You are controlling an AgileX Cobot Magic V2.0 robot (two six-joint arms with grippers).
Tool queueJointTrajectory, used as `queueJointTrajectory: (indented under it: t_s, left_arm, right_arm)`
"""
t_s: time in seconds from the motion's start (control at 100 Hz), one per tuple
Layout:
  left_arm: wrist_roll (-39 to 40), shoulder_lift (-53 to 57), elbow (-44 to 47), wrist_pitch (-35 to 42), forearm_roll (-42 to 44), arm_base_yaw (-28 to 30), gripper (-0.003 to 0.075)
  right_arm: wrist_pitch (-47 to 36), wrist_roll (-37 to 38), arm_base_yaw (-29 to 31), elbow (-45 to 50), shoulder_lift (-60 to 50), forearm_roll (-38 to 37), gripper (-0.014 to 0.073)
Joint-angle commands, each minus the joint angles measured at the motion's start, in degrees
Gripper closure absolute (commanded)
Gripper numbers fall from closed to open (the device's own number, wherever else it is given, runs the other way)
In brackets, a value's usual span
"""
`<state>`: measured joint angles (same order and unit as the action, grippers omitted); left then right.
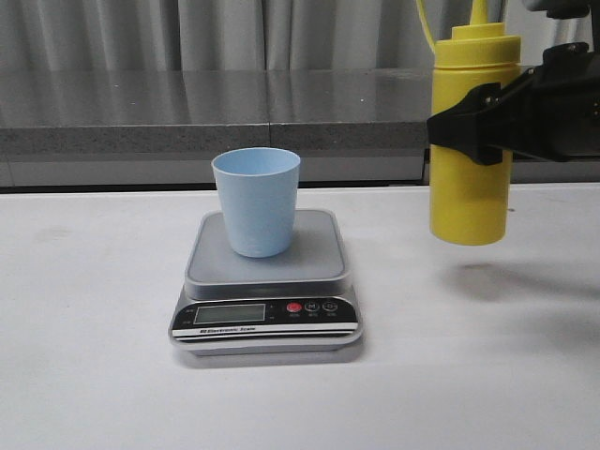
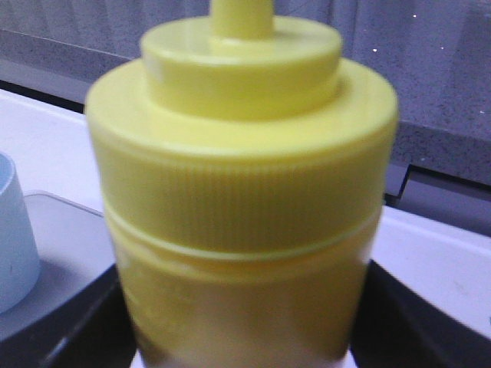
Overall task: Pour seasoning into cup on scale with both arms
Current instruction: 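Lower the yellow bottle onto the table beside the scale with the right gripper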
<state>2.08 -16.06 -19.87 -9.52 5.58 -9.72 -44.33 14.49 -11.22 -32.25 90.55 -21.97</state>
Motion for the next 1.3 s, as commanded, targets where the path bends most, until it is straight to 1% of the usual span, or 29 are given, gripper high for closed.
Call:
queueJointTrajectory:
  t_s: [0.0,0.14,0.29,0.51,0.67,0.99,1.29]
  left_arm:
    - [0.3,-0.3,-1.5,4.7,0.0,0.1,0.0738]
    - [0.3,-0.3,-1.5,4.7,0.0,0.1,0.0738]
    - [0.3,-0.3,-1.5,4.7,0.0,0.1,0.0738]
    - [0.3,-0.3,-1.5,4.7,0.0,0.1,0.0738]
    - [0.3,-0.3,-1.5,4.7,0.0,0.1,0.0738]
    - [0.3,-0.3,-1.5,4.7,0.0,0.1,0.0738]
    - [0.3,-0.3,-1.5,4.7,0.0,0.1,0.0738]
  right_arm:
    - [-7.3,-0.7,0.5,-1.1,-0.5,1.1,0.0442]
    - [-10.6,-0.8,0.5,-1.1,1.9,1.1,0.0442]
    - [-14.7,-4.1,0.5,-1.3,5.5,1.0,0.0442]
    - [-18.1,-5.7,0.5,-1.3,9.0,0.4,0.0442]
    - [-20.1,-6.1,0.5,-1.3,10.2,0.4,0.0442]
    - [-21.2,-6.1,0.5,-1.3,10.9,0.4,0.0442]
    - [-25.7,-6.2,0.5,-1.3,14.7,0.4,0.0442]
